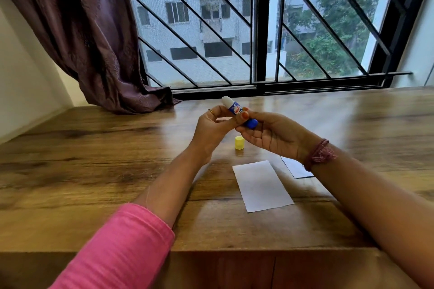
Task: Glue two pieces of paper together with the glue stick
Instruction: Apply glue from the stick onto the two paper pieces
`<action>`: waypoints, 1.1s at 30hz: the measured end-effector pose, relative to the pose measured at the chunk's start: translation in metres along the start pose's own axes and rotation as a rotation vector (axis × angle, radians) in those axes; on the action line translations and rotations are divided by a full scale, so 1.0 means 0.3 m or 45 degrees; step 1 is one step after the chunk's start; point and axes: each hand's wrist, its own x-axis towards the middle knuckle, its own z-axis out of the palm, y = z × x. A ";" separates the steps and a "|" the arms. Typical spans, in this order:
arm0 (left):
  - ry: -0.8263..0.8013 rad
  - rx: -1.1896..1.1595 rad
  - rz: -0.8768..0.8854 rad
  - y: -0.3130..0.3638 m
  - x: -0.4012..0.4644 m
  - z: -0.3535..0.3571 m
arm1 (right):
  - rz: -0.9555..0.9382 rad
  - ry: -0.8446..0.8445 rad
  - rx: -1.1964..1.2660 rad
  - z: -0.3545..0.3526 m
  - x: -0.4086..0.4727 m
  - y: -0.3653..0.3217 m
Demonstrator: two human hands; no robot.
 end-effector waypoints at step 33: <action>-0.761 1.147 0.108 -0.015 -0.079 -0.006 | -0.225 0.402 -0.033 -0.004 -0.287 0.082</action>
